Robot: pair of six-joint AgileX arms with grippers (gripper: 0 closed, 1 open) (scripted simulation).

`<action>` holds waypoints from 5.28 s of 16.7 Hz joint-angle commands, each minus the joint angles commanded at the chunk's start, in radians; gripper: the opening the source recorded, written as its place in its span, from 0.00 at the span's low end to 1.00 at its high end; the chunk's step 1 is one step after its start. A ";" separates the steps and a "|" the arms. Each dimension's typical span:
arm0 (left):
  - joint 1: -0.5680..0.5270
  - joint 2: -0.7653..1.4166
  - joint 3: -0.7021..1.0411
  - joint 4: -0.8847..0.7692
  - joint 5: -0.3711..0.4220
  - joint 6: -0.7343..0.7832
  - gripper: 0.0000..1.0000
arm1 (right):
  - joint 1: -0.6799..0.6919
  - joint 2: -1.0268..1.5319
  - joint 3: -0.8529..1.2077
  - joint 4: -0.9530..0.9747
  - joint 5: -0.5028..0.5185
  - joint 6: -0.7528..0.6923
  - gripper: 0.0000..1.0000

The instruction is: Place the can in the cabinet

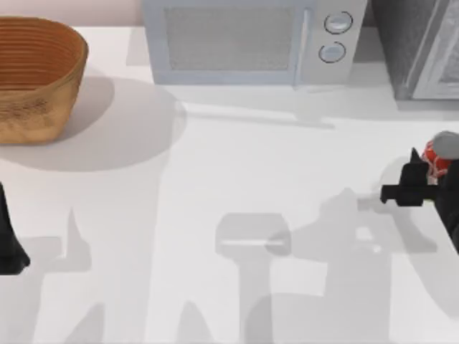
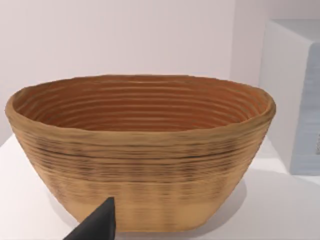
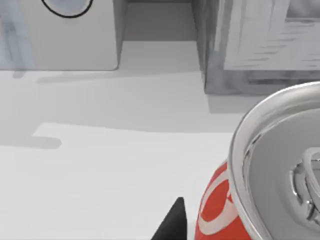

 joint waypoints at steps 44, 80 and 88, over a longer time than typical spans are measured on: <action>0.000 0.000 0.000 0.000 0.000 0.000 1.00 | -0.305 -1.788 -0.323 -1.160 -0.321 -0.103 0.00; 0.000 0.000 0.000 0.000 0.000 0.000 1.00 | -0.125 -0.430 1.456 -1.588 -0.129 -0.084 0.00; 0.000 0.000 0.000 0.000 0.000 0.000 1.00 | -0.165 -0.062 1.958 -1.715 -0.159 -0.090 0.00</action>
